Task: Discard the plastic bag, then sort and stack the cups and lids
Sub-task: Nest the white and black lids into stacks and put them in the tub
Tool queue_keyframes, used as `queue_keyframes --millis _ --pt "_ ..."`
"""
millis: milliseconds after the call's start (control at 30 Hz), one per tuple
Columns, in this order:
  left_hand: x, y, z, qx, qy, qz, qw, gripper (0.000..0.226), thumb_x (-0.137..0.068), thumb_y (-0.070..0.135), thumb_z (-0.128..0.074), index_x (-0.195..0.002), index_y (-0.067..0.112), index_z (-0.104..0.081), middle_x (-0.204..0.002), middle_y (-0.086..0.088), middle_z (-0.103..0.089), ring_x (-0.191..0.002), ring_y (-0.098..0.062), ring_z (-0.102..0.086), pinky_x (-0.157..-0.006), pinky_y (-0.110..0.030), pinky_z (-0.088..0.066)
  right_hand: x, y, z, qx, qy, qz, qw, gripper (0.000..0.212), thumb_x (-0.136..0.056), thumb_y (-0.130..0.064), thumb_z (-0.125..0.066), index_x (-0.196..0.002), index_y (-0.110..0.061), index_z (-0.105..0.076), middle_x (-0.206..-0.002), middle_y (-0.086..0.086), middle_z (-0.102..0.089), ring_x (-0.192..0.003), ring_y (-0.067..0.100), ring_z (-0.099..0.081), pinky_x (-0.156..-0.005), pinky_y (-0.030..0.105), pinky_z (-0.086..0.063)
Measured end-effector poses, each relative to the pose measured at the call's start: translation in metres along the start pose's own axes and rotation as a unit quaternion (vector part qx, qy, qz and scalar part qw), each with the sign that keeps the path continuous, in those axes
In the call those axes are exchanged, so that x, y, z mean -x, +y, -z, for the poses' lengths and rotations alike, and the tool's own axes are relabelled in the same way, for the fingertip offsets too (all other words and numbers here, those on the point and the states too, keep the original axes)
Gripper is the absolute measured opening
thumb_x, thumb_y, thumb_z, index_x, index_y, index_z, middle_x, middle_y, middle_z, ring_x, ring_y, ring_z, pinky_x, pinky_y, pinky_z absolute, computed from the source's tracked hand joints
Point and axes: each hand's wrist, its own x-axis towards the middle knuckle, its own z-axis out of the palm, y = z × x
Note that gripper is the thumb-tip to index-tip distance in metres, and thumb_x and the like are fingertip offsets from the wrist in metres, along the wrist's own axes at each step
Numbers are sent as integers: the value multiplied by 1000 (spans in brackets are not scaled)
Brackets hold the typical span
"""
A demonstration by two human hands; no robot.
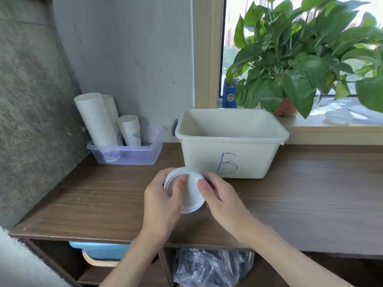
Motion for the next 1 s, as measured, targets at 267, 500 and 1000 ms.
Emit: queue_keyframes --millis 267,500,1000 --pt "-91 35 4 -91 -81 -37 992 23 -92 44 -58 -104 25 -61 -97 18 -65 -92 3 -59 -75 -14 -44 -75 -48 76 83 69 104 989 16 -98 -23 -47 -92 -25 -62 -78 -8 -64 -75 6 -59 -70 17 -45" --pt "-113 23 -8 -119 -117 -8 986 12 -93 41 -57 -88 30 -58 -81 17 -65 -84 -1 -60 -67 -24 -41 -156 -13 136 224 14 -26 974 15 -95 -30 -53 -105 -21 -58 -102 -3 -62 -99 16 -58 -76 19 -43" --pt "-129 19 -15 -80 -132 -31 988 35 -86 58 -50 -74 27 -61 -73 25 -64 -73 3 -58 -60 -10 -38 -193 41 150 375 -140 -176 899 69 -84 -40 -69 -142 -22 -35 -141 1 -40 -116 14 -48 -95 23 -35"
